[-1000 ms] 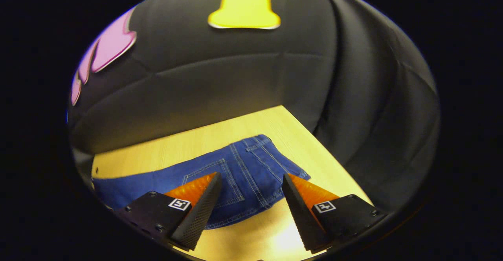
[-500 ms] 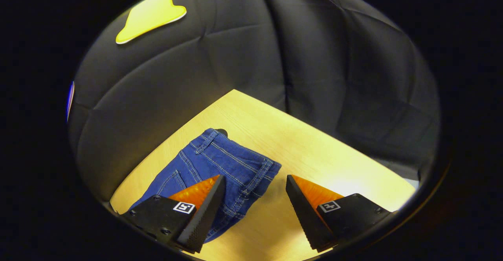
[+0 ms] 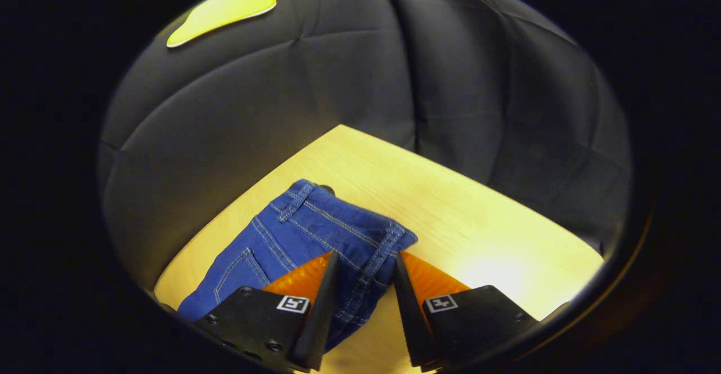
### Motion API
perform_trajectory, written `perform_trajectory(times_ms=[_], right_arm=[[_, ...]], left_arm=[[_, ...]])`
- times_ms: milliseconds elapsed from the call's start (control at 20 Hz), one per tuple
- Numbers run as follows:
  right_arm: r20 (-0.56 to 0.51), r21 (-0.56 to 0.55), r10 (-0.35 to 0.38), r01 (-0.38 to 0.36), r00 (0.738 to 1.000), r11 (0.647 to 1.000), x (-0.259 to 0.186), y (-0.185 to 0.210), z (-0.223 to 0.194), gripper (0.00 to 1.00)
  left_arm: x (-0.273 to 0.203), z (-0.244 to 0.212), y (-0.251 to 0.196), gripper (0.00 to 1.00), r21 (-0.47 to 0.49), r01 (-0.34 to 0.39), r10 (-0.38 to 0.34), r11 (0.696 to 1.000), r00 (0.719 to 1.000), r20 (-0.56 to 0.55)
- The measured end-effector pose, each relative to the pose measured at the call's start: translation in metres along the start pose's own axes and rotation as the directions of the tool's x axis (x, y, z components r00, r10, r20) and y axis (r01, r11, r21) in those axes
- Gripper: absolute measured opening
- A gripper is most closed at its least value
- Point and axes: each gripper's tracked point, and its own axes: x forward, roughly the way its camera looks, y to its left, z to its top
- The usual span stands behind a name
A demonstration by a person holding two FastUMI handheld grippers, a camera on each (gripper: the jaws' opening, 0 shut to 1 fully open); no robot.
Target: Grasp the waist and the cuffs of the jeans and fold them to make the two legs overlap; first hold the waist and fold one-third of the jeans toward the cuffs, then hold the cuffs and fold the remaining one-third in the same direction to finish folding.
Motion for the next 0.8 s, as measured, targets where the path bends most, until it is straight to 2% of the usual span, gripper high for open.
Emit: perform_trajectory(times_ms=[50,100,200,300,350,400,450,500,550,600,700,800], right_arm=[[-0.018,0.017,0.010,-0.010,1.000,1.000,0.004,-0.001,-0.003,0.59],[-0.022,0.031,0.035,-0.034,0.999,0.999,0.003,0.004,-0.001,0.30],[-0.034,0.050,0.078,-0.076,0.996,0.996,0.007,0.005,-0.003,0.26],[-0.024,0.050,0.117,-0.115,0.993,0.992,0.004,0.006,-0.005,0.12],[0.032,0.042,0.122,-0.124,0.992,0.991,0.008,0.009,0.001,0.12],[0.057,0.018,0.136,-0.137,0.989,0.990,0.006,0.013,0.006,0.05],[0.088,-0.005,0.139,-0.139,0.986,0.990,0.005,0.014,0.012,0.05],[0.092,-0.011,0.149,-0.149,0.985,0.989,0.003,0.015,0.016,0.05],[0.103,-0.002,0.157,-0.158,0.982,0.988,-0.003,0.016,0.020,0.00],[0.110,0.012,0.166,-0.168,0.980,0.986,-0.007,0.018,0.024,0.05],[0.136,0.003,0.184,-0.187,0.973,0.982,-0.015,0.026,0.034,0.05],[0.170,-0.086,0.224,-0.212,0.960,0.973,-0.029,0.039,0.040,0.05]], left_arm=[[0.000,-0.001,-0.001,0.98,-0.009,0.002,-0.002,1.000,1.000,-0.002],[0.000,-0.003,-0.002,0.98,-0.020,0.001,-0.001,1.000,1.000,-0.006],[0.002,-0.008,0.000,0.98,-0.044,-0.008,0.008,0.999,1.000,-0.012],[0.004,-0.015,0.005,0.98,-0.065,-0.023,0.021,0.998,1.000,-0.022],[0.004,-0.018,0.008,0.98,-0.074,-0.031,0.030,0.997,0.999,-0.025],[0.004,-0.021,0.010,0.98,-0.080,-0.041,0.039,0.996,0.999,-0.027],[0.004,-0.022,0.013,0.99,-0.086,-0.054,0.052,0.995,0.998,-0.027],[0.004,-0.024,0.016,0.98,-0.095,-0.064,0.062,0.993,0.998,-0.023],[0.003,-0.025,0.019,0.98,-0.108,-0.074,0.073,0.991,0.997,-0.019],[0.002,-0.028,0.021,0.98,-0.122,-0.081,0.080,0.989,0.997,-0.016],[-0.001,-0.034,0.022,0.96,-0.152,-0.086,0.085,0.985,0.996,-0.014],[-0.006,-0.038,0.022,0.96,-0.169,-0.090,0.090,0.981,0.996,-0.011]])
